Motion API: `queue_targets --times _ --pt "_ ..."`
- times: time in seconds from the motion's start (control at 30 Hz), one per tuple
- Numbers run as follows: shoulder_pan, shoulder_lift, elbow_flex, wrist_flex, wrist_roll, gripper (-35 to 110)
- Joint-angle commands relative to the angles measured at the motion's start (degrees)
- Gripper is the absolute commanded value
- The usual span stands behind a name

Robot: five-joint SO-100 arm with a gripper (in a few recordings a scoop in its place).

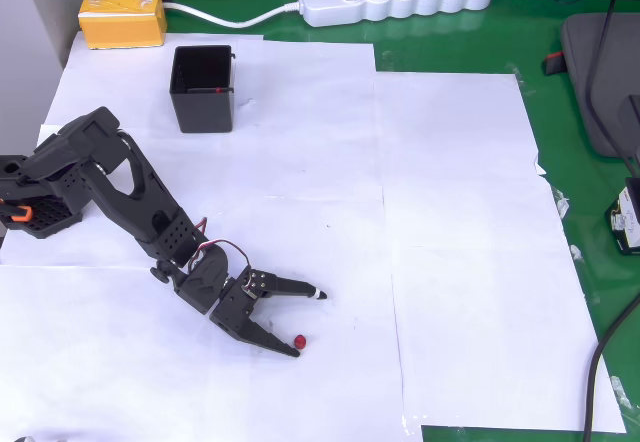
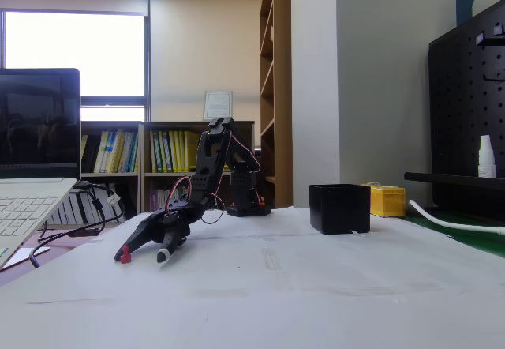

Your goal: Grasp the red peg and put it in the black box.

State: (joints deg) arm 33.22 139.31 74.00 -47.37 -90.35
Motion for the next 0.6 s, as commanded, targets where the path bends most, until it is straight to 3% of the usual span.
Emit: queue_targets --times 0.0,0.57 --pt "-0.4 0.0 0.4 0.1 -0.4 24" --pt "-0.3 0.2 0.3 0.0 -0.8 10"
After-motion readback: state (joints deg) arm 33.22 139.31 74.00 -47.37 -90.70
